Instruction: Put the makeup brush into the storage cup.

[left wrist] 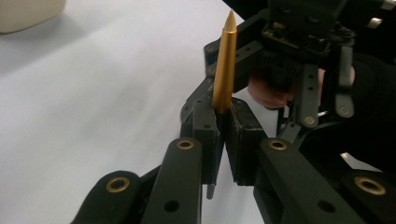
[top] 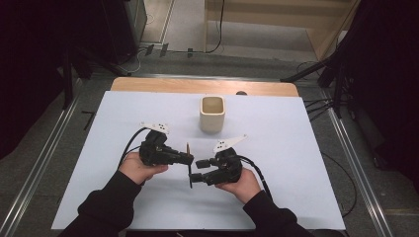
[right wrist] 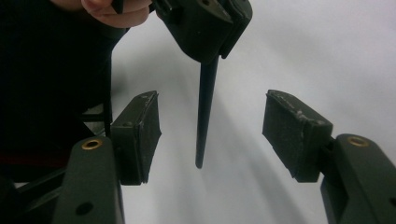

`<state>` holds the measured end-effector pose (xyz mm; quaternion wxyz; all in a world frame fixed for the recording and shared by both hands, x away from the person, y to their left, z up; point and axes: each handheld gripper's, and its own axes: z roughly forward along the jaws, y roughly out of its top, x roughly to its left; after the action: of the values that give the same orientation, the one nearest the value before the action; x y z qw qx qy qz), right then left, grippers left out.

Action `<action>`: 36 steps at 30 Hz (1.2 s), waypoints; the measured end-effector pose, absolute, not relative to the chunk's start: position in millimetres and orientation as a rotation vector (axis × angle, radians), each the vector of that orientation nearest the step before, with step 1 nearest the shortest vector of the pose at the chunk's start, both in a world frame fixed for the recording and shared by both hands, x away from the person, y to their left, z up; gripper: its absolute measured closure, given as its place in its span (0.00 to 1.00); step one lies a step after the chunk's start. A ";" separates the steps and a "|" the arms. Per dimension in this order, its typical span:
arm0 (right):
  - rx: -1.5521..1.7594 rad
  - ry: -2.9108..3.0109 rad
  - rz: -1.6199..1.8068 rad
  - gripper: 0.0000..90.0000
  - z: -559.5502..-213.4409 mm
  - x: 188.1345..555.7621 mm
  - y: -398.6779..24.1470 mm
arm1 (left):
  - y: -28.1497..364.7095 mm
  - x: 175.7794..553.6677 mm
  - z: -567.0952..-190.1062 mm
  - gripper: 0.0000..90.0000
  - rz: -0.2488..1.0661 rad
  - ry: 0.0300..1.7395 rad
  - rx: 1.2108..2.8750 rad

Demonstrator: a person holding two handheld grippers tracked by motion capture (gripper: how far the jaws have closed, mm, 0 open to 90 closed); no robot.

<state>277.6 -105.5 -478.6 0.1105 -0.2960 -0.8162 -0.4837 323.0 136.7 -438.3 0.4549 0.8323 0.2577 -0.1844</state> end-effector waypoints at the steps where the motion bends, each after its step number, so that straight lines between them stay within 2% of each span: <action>1: -0.867 -2.381 -1.432 0.46 -479.4 277.5 -104.8 | 136.4 322.9 -438.3 0.93 -0.459 0.636 2.049; 9: -0.905 -2.351 -1.473 0.68 -479.1 275.8 -105.8 | 133.6 322.5 -439.4 0.93 -0.470 0.652 2.027; 22: -0.927 -2.329 -1.502 0.92 -477.7 275.4 -106.4 | 130.8 322.2 -441.8 0.92 -0.481 0.666 1.994; 31: -0.947 -2.321 -1.488 0.93 -476.8 275.6 -106.8 | 130.8 321.2 -441.6 0.91 -0.460 0.653 2.000; 36: -0.964 -2.331 -1.488 0.93 -475.9 276.9 -109.0 | 131.3 320.8 -441.5 0.84 -0.431 0.652 2.021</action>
<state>276.9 -109.0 -475.9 0.1060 -0.3274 -0.7914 -0.5052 320.8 131.3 -441.5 0.4683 0.8241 0.2659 -0.1756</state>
